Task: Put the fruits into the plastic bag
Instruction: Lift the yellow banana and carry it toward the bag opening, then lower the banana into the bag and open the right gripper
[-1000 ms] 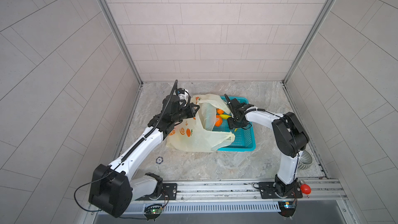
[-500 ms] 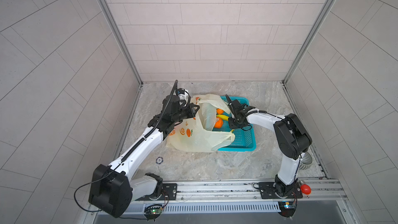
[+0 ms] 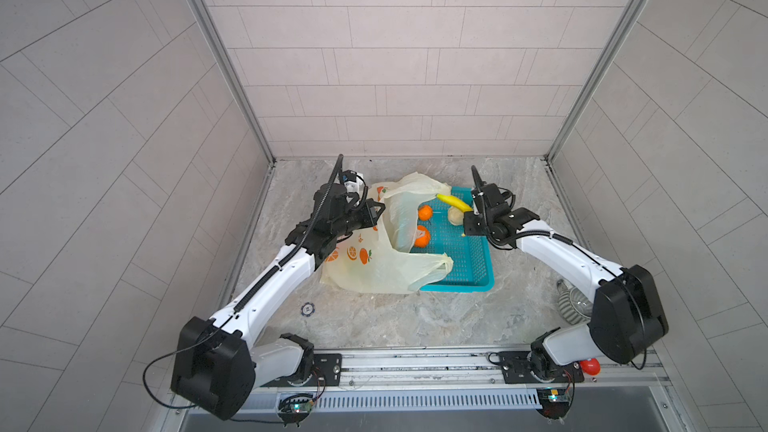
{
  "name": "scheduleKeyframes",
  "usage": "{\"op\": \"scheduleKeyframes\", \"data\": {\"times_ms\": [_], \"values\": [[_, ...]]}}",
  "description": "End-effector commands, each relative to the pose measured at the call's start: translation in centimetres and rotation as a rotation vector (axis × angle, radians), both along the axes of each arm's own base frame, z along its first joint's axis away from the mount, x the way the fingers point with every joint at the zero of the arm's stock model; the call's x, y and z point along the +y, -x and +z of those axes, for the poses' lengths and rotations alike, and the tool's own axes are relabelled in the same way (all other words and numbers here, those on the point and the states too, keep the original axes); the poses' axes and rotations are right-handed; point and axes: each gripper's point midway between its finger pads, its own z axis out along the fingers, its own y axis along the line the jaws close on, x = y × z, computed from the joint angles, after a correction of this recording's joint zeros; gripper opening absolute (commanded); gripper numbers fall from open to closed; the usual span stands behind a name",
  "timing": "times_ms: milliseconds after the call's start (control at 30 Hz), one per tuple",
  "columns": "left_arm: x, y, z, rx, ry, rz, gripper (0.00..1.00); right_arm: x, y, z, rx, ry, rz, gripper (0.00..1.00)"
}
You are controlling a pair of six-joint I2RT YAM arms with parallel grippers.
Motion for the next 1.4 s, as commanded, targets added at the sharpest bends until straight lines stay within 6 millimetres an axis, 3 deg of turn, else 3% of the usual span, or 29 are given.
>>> {"op": "scheduleKeyframes", "data": {"times_ms": [0, 233, 333, 400, 567, 733, 933, 1167, 1367], "values": [[-0.3, 0.0, 1.3, -0.045, 0.004, -0.018, 0.00, -2.7, 0.2, 2.7, -0.117, 0.002, -0.118, 0.13], [-0.3, -0.1, 1.3, -0.042, 0.009, -0.015, 0.00, -2.9, 0.9, 8.9, -0.376, -0.081, -0.095, 0.13], [-0.3, -0.1, 1.3, -0.041, 0.010, -0.016, 0.00, -0.2, 1.1, 10.4, -0.412, -0.151, 0.041, 0.14], [-0.3, -0.1, 1.2, -0.039, 0.008, -0.016, 0.00, 3.0, 1.7, 10.9, -0.411, -0.205, 0.177, 0.15], [-0.4, -0.3, 1.3, -0.041, 0.008, -0.013, 0.00, 11.3, 4.9, 9.2, -0.332, -0.234, 0.509, 0.15], [-0.1, 0.0, 1.7, -0.054, -0.010, -0.011, 0.00, 16.1, 6.6, 6.1, -0.219, -0.232, 0.657, 0.15], [0.8, 0.6, 2.4, -0.084, -0.088, -0.008, 0.00, 17.3, 5.5, 3.3, -0.130, -0.226, 0.619, 0.15], [1.5, 1.1, 3.2, -0.116, -0.140, -0.007, 0.00, 17.1, 3.0, 2.8, -0.103, -0.122, 0.554, 0.16], [1.3, 0.9, 3.4, -0.119, -0.136, -0.013, 0.00, 18.7, 1.0, 2.6, -0.040, -0.075, 0.531, 0.16]]}}
